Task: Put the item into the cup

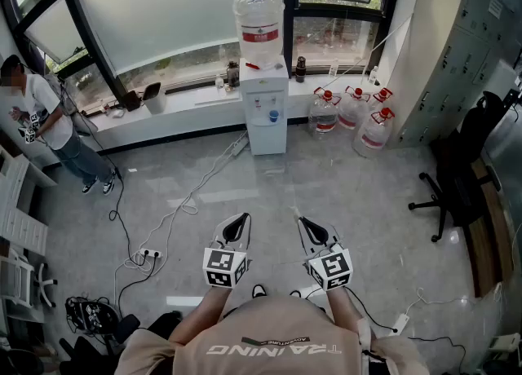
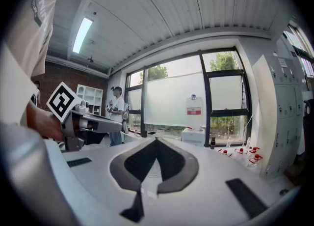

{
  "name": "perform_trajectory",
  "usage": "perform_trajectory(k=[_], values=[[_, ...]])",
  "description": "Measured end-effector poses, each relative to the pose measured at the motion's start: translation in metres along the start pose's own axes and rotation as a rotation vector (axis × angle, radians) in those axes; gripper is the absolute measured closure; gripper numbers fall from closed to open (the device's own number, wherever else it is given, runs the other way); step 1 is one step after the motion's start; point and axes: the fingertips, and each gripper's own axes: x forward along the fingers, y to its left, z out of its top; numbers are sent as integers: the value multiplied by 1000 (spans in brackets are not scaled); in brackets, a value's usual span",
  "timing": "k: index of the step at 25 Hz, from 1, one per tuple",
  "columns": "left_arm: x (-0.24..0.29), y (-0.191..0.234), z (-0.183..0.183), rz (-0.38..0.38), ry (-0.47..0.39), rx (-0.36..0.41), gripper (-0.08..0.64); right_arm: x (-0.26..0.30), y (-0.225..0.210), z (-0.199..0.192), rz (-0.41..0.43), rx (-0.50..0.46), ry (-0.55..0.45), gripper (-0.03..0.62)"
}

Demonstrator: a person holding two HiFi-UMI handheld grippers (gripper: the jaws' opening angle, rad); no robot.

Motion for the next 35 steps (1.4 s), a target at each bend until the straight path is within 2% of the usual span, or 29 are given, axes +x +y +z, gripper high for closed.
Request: perform_trajectory(k=[9, 17, 24, 28, 35], values=[[8, 8, -4, 2, 18, -7, 552, 6, -1, -3, 9, 5, 28, 581], [18, 16, -2, -24, 33, 4, 552, 20, -2, -2, -10, -50, 41, 581], [23, 39, -7, -49, 41, 16, 552, 43, 1, -8, -28, -33, 55, 581], [31, 51, -17, -76, 54, 13, 552, 57, -5, -13, -56, -54, 57, 581], [57, 71, -22, -85, 76, -8, 552, 84, -23, -20, -50, -38, 85, 581]])
